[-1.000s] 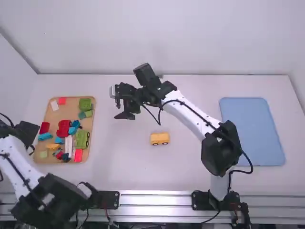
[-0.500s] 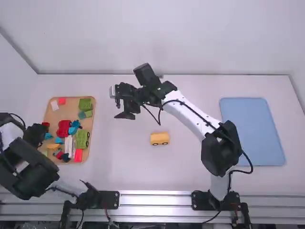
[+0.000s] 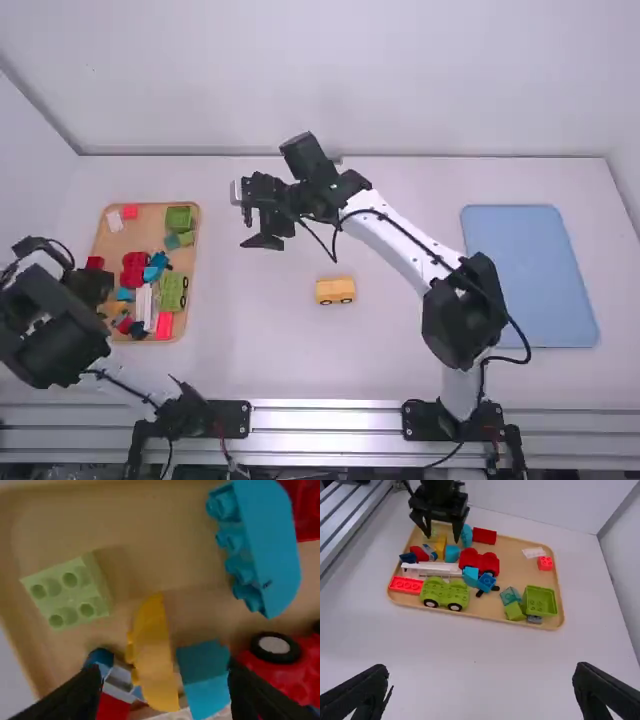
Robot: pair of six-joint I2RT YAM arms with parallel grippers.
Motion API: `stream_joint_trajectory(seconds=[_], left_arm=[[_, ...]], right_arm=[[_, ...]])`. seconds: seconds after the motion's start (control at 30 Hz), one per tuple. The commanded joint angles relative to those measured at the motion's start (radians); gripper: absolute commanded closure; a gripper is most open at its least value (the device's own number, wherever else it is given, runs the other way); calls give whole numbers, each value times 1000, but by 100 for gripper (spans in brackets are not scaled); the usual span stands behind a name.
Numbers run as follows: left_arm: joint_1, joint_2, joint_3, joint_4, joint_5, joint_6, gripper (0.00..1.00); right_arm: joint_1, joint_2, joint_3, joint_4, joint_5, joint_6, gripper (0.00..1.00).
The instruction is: Assemble lego blocks to make yellow taxi
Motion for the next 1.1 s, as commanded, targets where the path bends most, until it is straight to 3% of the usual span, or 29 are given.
stream_joint_trajectory(seconds=[0.0, 0.17, 0.47, 0.63, 0.9, 1.07], left_arm=[[-35, 13, -13, -3, -41, -32, 42], [-56, 13, -15, -13, -113, -82, 44], [-10, 13, -48, 4, -166, -121, 36], [23, 14, -47, 32, -90, -14, 36], [3, 14, -47, 40, -80, 207, 45], [-5, 14, -57, 28, -81, 251, 42]], right_arm=[[0, 6, 18, 0, -2, -2, 2], [0, 6, 18, -3, -2, -2, 2], [0, 6, 18, -4, -2, -2, 2], [0, 6, 18, -4, 19, 5, 2], [0, 6, 18, 0, 16, 5, 2], [0, 6, 18, 0, 16, 5, 2]])
